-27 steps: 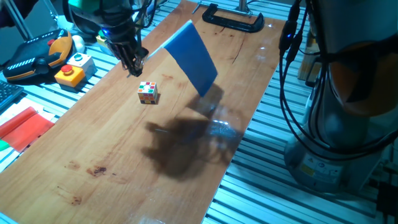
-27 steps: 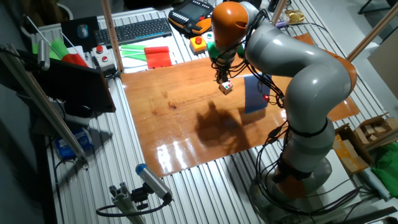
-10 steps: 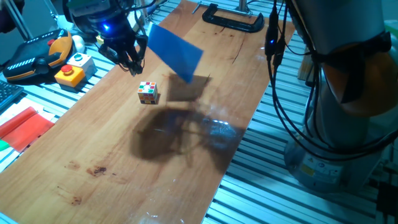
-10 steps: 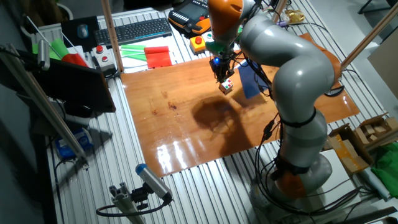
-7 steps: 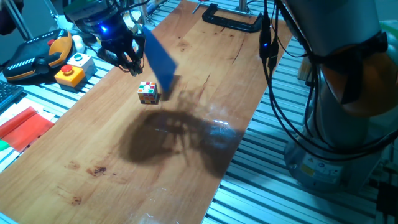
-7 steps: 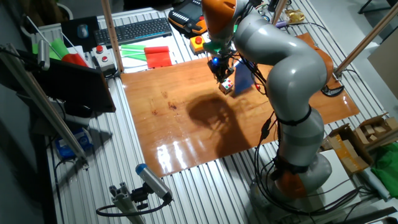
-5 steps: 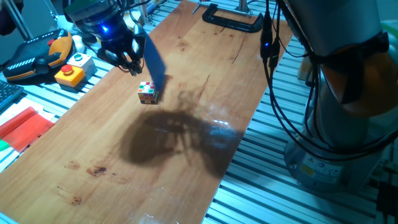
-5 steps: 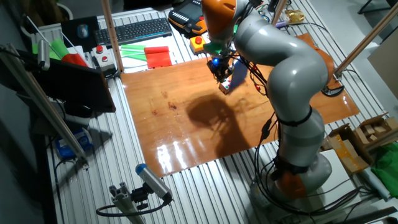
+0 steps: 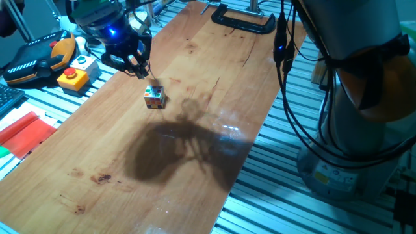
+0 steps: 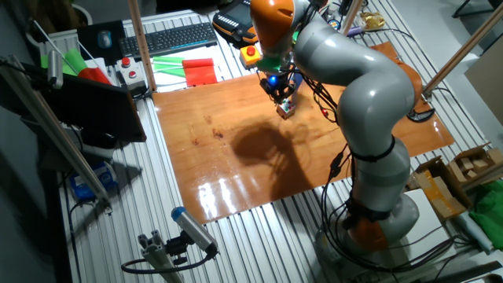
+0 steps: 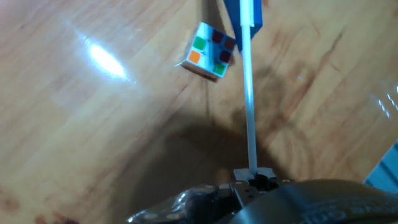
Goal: Wave the flag
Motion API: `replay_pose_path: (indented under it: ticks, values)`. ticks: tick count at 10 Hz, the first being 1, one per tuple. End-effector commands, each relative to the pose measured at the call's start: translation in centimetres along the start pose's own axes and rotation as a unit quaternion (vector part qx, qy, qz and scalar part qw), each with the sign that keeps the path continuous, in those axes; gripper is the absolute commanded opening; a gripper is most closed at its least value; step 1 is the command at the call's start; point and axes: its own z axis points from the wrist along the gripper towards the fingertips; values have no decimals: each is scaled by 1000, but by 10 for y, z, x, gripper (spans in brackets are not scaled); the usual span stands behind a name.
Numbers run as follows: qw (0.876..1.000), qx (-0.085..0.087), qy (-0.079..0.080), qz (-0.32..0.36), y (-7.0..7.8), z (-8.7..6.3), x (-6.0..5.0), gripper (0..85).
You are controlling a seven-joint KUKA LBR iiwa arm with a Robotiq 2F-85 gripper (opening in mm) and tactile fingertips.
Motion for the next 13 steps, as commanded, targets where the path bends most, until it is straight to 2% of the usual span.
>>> replay_pose_path:
  ticks: [1, 3, 4, 5, 9, 11, 13]
  values:
    - [846, 37, -126, -517, 0, 0, 0, 7]
    - [842, 38, -128, -523, 1, 0, -1, 7]
    - [832, 50, -134, -536, 2, 1, -2, 7]
    - [831, 60, -136, -536, 5, 2, -2, 7]
    - [828, 60, -152, -536, 13, 9, -7, 7]
    - [860, 18, -139, -491, 14, 15, -9, 7]
    - [874, 9, -142, -464, 18, 22, -7, 7]
